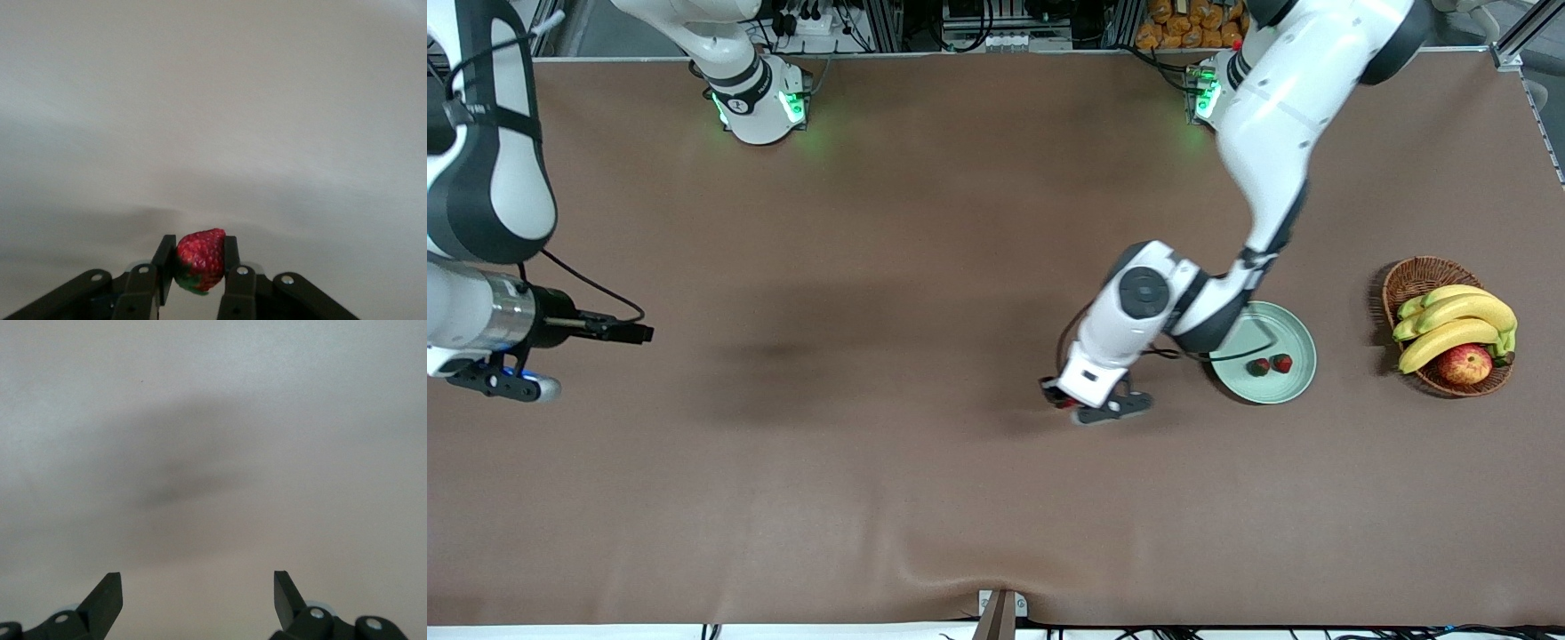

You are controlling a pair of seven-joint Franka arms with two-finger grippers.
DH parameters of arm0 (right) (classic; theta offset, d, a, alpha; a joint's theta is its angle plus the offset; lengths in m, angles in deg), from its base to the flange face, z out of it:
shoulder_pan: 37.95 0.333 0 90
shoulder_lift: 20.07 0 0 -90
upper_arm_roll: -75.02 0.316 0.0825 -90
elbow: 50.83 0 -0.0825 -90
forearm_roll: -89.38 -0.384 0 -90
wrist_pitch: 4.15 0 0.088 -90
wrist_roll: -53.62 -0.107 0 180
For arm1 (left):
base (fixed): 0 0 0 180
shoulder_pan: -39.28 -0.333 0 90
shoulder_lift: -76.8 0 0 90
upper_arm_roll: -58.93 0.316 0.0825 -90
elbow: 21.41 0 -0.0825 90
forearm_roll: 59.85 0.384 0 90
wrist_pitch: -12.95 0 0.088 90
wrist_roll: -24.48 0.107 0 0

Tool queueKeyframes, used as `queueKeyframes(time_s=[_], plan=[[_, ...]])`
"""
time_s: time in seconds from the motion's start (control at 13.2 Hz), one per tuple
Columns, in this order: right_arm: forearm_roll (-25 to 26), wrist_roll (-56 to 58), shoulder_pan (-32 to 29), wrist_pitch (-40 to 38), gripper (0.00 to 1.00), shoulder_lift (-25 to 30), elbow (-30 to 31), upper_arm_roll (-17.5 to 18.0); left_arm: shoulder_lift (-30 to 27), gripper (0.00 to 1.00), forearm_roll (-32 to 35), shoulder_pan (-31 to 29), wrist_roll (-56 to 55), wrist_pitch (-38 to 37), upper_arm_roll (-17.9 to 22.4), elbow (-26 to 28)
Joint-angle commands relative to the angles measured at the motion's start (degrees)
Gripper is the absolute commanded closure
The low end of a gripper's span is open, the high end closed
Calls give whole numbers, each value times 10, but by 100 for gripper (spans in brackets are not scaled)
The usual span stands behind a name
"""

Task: Collect all strawberries into plate
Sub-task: 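Carry the third strawberry to the plate and release it with the left gripper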

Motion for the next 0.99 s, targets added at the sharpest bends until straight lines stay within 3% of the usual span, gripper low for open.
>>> queueKeyframes(time_s=[0.0, 0.3, 0.46, 0.61, 0.76, 0.84, 0.91], plan=[[14, 20, -16, -44, 0, 23, -16, 11, -101, 100, 15, -50, 97, -93, -10, 86], [14, 43, -20, -63, 0, 56, -18, 9, -132, 100, 15, -108, 226, -213, -10, 130], [14, 46, -15, -64, 0, 74, -19, -5, -148, 100, 15, -144, 285, -221, -10, 161], [15, 86, -13, -68, 0, 92, -21, -15, -151, 93, 17, -169, 308, -217, -9, 182], [14, 100, 12, -69, 0, 104, -25, -50, -151, 87, 34, -189, 317, -217, -9, 189], [13, 106, 24, -73, 0, 105, -25, -67, -149, 68, 40, -203, 332, -216, -9, 192], [13, 108, 22, -76, 0, 105, -23, -67, -146, 30, 40, -215, 335, -216, -10, 191]])
